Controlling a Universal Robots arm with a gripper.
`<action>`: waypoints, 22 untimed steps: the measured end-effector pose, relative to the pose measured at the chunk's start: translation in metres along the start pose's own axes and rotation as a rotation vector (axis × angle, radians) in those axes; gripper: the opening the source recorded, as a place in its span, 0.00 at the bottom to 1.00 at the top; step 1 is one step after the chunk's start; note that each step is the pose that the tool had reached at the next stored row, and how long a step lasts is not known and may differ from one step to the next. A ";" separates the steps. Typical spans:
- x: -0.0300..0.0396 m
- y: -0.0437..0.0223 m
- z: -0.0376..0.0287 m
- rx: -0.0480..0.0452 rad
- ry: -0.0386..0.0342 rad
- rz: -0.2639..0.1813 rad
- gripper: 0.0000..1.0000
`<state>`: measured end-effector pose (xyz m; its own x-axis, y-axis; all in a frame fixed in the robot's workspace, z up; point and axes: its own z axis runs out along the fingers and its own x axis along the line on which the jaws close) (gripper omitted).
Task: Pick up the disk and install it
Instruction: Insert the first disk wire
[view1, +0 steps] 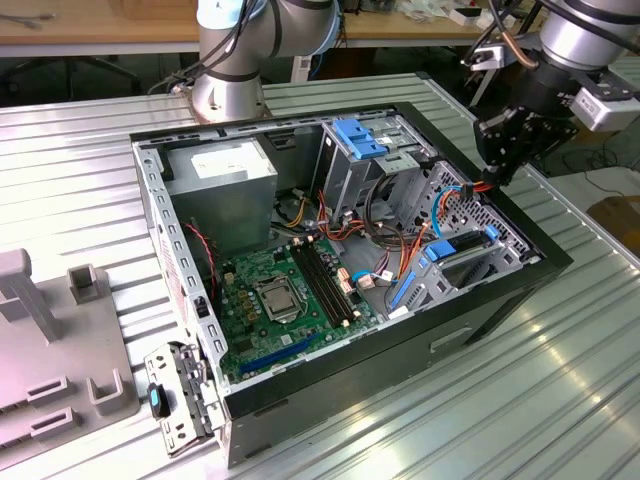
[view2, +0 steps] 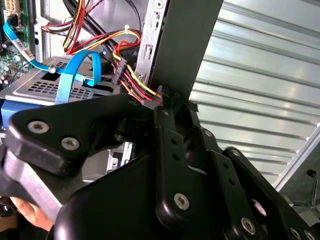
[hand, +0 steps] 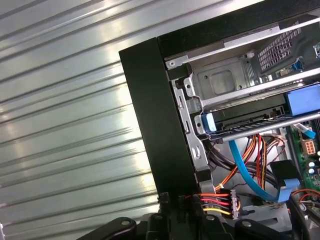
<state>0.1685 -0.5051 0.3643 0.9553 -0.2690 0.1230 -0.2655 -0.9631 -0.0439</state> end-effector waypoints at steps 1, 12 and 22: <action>0.0000 0.0000 0.0002 0.0001 0.0001 0.000 0.30; -0.0001 0.0000 0.0005 0.0002 0.0002 0.000 0.17; -0.0001 0.0000 0.0006 0.0002 0.0003 0.000 0.16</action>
<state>0.1685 -0.5051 0.3637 0.9552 -0.2690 0.1233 -0.2656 -0.9631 -0.0442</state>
